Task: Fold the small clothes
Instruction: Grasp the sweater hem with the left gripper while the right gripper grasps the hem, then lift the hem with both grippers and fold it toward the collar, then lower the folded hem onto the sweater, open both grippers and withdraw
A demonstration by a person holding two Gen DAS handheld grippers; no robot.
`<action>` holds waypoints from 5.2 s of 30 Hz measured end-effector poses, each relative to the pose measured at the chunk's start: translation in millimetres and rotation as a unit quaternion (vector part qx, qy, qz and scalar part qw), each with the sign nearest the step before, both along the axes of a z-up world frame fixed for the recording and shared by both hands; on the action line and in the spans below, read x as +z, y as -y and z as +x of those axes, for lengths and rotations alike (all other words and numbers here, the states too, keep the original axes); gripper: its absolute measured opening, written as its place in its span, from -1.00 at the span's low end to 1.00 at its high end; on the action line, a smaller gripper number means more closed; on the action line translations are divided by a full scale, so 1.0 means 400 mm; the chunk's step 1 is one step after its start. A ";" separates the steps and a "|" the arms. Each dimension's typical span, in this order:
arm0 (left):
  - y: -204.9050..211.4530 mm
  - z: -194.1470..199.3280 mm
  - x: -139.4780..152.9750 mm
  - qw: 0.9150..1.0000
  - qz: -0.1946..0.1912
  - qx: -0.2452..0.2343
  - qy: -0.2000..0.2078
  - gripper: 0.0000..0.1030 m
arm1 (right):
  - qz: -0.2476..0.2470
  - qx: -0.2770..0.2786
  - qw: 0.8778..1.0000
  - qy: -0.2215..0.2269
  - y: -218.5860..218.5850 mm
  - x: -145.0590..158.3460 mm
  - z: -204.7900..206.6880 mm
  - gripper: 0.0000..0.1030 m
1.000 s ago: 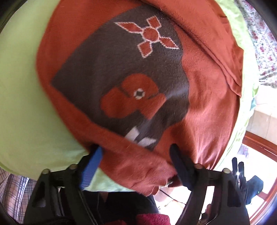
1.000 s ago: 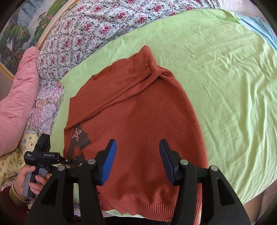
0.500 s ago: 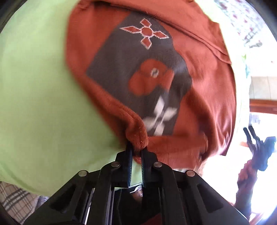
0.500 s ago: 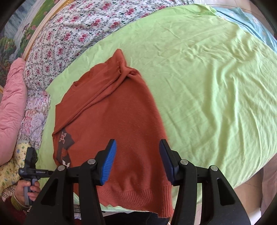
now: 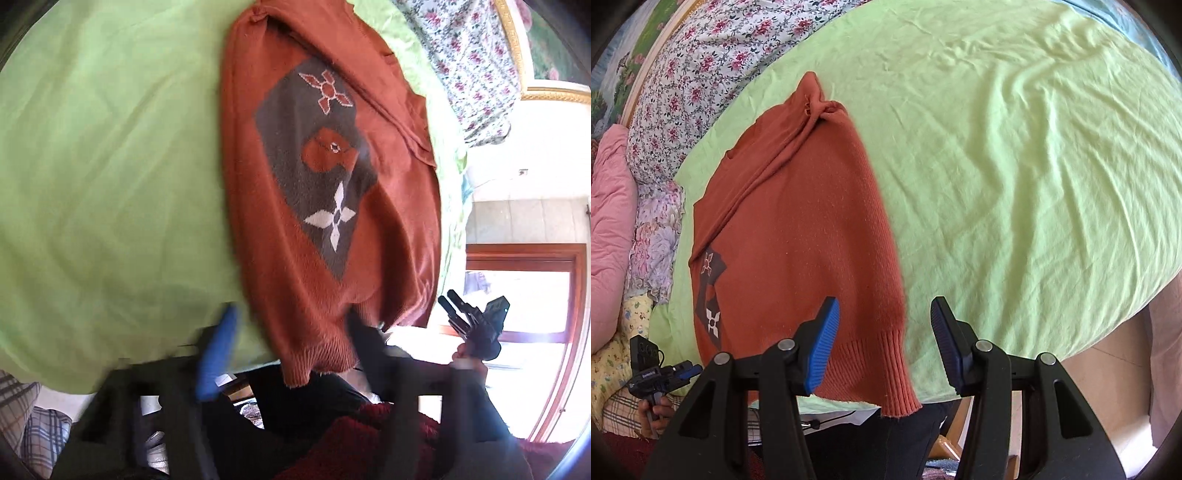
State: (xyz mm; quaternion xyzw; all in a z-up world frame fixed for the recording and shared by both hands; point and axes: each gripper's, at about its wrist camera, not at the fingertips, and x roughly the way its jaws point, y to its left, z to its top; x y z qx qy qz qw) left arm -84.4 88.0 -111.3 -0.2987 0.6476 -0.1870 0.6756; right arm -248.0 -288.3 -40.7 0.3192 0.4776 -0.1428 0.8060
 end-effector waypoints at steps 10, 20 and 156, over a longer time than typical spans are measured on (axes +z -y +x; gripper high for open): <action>0.114 0.018 -0.058 0.996 0.020 -0.089 0.020 -0.91 | 0.019 0.038 0.999 -0.007 -0.012 -0.056 0.040 0.02; 0.009 -0.012 -0.013 0.996 -0.003 -0.066 0.061 -0.88 | 0.037 0.063 0.997 -0.002 0.028 -0.023 0.020 -0.86; -0.008 0.309 0.068 0.986 0.027 0.114 0.119 0.22 | 0.003 0.114 0.989 0.092 -0.148 0.055 0.530 0.05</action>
